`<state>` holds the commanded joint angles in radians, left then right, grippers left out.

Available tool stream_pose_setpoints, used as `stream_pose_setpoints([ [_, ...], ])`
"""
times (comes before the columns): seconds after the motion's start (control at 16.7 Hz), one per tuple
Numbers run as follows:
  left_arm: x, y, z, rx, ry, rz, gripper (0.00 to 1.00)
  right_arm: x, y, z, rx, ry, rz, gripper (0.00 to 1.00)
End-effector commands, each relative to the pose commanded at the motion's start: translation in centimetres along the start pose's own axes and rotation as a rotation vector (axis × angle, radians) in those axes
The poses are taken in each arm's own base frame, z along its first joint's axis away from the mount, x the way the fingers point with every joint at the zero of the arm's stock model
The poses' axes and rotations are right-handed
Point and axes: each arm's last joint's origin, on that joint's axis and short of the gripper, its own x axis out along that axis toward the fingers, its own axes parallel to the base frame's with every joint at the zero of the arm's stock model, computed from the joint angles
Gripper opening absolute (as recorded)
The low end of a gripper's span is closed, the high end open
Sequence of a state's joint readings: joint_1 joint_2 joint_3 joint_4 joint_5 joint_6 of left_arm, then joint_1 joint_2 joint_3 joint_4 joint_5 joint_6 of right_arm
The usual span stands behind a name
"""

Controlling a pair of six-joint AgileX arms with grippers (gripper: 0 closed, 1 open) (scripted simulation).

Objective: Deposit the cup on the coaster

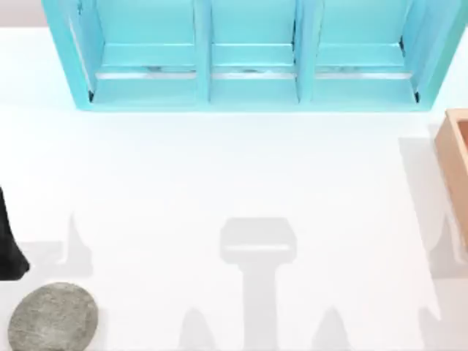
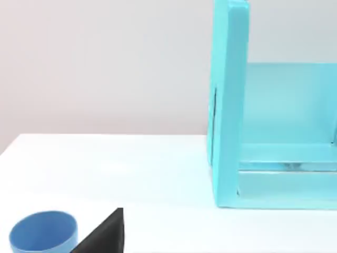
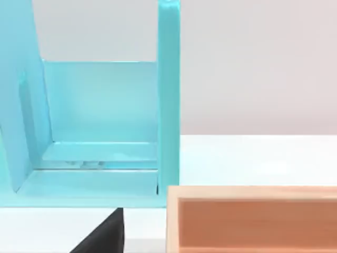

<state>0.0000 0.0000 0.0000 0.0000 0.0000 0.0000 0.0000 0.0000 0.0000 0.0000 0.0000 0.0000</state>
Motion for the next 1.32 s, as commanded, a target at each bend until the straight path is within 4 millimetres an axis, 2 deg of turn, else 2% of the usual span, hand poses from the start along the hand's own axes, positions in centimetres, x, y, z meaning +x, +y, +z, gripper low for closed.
stream_pose_setpoints([
  [0.18, 0.0, 0.0, 0.2, 0.009, 0.006, -0.003, 1.00, 0.0, 0.0, 0.0, 0.000, 0.000, 0.000, 1.00],
  [0.3, 0.0, -0.1, 1.2, 0.058, 0.039, -0.014, 1.00, 0.0, 0.0, 0.0, 0.000, 0.000, 0.000, 1.00],
  [0.48, 0.5, -0.3, 4.2, 0.202, 0.133, -0.039, 1.00, 0.0, 0.0, 0.0, 0.000, 0.000, 0.000, 1.00],
  [0.66, 2.3, -0.4, 8.5, 0.417, 0.291, -0.087, 1.00, 0.0, 0.0, 0.0, 0.000, 0.000, 0.000, 1.00],
  [0.78, 5.0, -0.4, 11.1, 0.582, 0.436, -0.146, 1.00, 0.0, 0.0, 0.0, 0.000, 0.000, 0.000, 1.00],
  [0.96, 11.0, -0.2, 13.0, 0.829, 0.695, -0.301, 1.00, 0.0, 0.0, 0.0, 0.000, 0.000, 0.000, 1.00],
  [1.08, 15.6, 0.2, 12.7, 0.969, 0.869, -0.447, 1.00, 0.0, 0.0, 0.0, 0.000, 0.000, 0.000, 1.00],
  [1.32, 23.7, 2.5, 9.6, 1.147, 1.135, -0.785, 1.00, 0.0, 0.0, 0.0, 0.000, 0.000, 0.000, 1.00],
])
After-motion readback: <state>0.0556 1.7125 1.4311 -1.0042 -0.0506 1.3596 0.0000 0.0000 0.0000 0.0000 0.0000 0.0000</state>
